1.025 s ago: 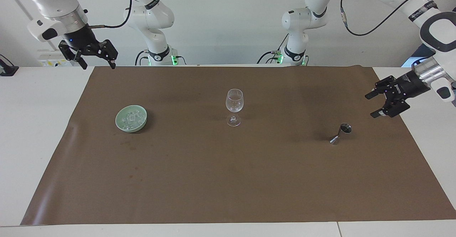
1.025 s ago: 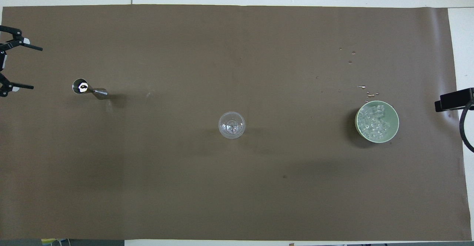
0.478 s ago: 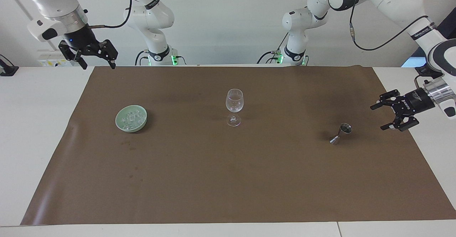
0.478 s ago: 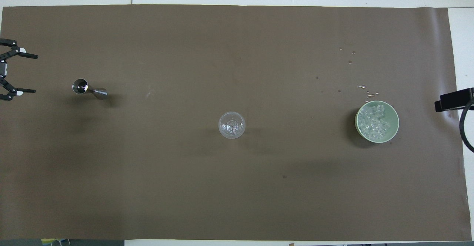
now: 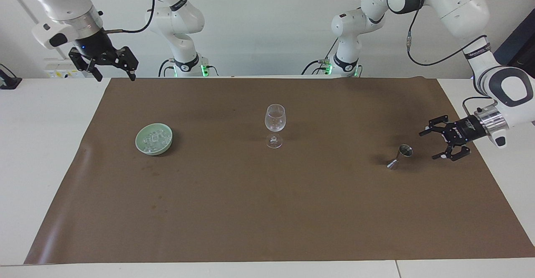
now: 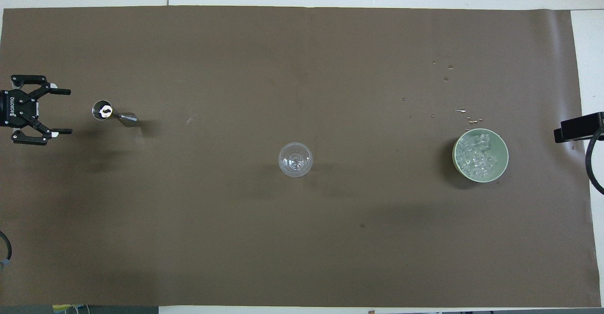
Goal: Pour wine and add ice with both arms
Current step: 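Open the left gripper and move it toward the silver jigger, then grasp the jigger with the left gripper while the right gripper reaches the bowl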
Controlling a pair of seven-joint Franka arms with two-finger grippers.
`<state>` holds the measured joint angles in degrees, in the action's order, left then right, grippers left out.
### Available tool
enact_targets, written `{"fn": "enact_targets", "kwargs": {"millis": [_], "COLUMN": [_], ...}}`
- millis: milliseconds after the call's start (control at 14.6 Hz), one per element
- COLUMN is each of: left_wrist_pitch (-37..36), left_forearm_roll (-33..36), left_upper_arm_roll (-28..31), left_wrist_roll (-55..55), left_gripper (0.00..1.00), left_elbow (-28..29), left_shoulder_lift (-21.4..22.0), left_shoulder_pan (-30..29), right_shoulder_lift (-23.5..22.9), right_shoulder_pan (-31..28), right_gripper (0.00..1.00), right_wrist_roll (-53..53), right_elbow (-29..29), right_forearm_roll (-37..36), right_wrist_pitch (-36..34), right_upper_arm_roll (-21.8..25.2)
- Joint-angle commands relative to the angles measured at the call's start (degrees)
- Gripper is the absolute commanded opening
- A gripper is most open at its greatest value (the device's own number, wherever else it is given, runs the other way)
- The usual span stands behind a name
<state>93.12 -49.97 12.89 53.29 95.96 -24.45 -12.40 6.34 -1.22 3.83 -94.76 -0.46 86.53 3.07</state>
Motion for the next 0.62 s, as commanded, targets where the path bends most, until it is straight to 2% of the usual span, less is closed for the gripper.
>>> {"fn": "enact_targets", "kwargs": {"millis": [0,137,205,342,478,547], "left_wrist_pitch": [5.40,8.04,7.87,8.31,9.18,10.58], "left_forearm_roll": [-3.45,-4.60,-6.09,-7.76,-12.50,-13.91], "left_upper_arm_roll": [0.03,-0.15,-0.15,-0.23,-0.23,-0.32], "left_wrist_roll": [-5.46,-5.48,-5.65,-7.57,-9.34,-9.95], "left_gripper": [1.00,1.00,0.95,0.89,0.83,0.83], "left_elbow": [12.38,13.99,14.34,15.48,16.18,16.88], "left_shoulder_lift": [6.78,6.36,5.57,4.59,3.36,3.27], "left_shoulder_pan": [-0.26,0.27,-0.25,-0.44,0.53,1.23], "right_shoulder_lift": [0.60,0.69,0.77,2.00,4.19,4.64], "right_shoulder_pan": [-0.98,-1.24,-1.15,-0.98,-1.24,-1.24], "right_gripper": [1.00,1.00,1.00,1.00,1.00,1.00], "right_wrist_roll": [1.62,2.14,2.15,2.15,2.23,2.24], "right_elbow": [-0.95,-0.95,-1.47,-4.63,-10.94,-13.32], "right_forearm_roll": [0.11,0.11,0.19,0.28,0.37,0.46], "right_wrist_pitch": [0.31,-0.13,-0.05,2.66,7.67,8.73], "right_upper_arm_roll": [-0.52,-0.52,-0.52,-0.52,-0.52,-0.43]}}
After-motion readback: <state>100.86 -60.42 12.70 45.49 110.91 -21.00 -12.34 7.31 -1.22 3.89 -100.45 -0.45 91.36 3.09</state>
